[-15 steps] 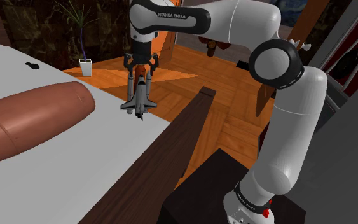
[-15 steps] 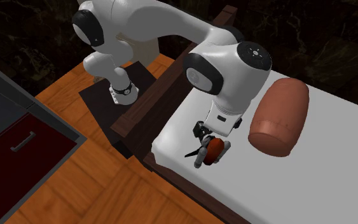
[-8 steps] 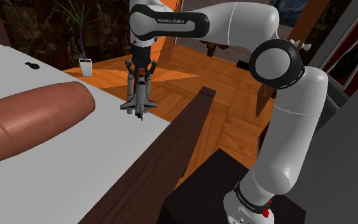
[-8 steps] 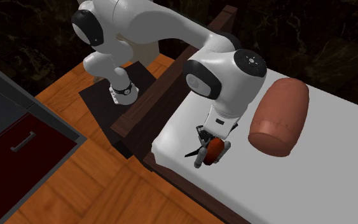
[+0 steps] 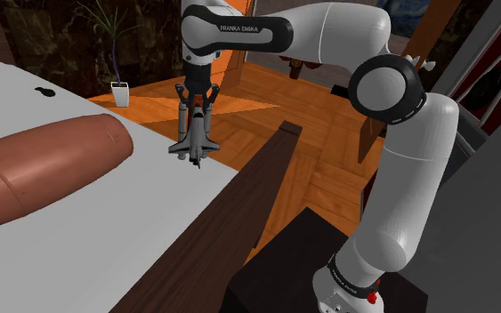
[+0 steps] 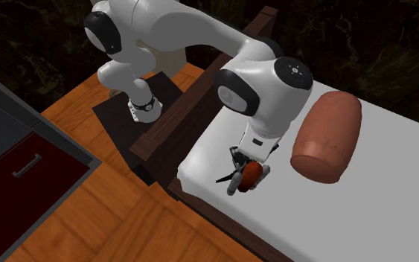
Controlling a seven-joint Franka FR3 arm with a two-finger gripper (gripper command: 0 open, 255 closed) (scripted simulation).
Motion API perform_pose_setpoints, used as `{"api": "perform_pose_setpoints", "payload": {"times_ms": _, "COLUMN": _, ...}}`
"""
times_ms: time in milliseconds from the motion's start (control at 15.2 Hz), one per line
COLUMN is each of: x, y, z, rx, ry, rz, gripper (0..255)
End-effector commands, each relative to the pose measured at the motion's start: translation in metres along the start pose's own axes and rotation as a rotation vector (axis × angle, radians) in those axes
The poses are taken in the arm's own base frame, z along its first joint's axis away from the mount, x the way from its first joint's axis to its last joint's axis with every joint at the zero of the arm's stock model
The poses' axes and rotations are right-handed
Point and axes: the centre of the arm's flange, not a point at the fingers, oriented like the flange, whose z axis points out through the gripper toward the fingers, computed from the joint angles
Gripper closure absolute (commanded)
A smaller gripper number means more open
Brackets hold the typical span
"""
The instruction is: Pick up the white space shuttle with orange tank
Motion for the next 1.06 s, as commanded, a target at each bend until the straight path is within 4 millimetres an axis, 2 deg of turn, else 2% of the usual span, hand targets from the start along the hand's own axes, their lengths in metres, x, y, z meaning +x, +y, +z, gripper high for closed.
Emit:
{"api": "perform_pose_setpoints", "payload": {"times_ms": 0, "x": 0.000, "y": 0.001, "z": -0.008, "rx": 0.000, "ry": 0.000, "rz": 0.000, "gripper": 255}}
{"api": "perform_pose_setpoints", "payload": {"times_ms": 858, "x": 0.003, "y": 0.005, "z": -0.077, "rx": 0.000, "ry": 0.000, "rz": 0.000, "gripper": 255}}
{"api": "perform_pose_setpoints", "payload": {"times_ms": 990, "x": 0.003, "y": 0.005, "z": -0.078, "rx": 0.000, "ry": 0.000, "rz": 0.000, "gripper": 255}}
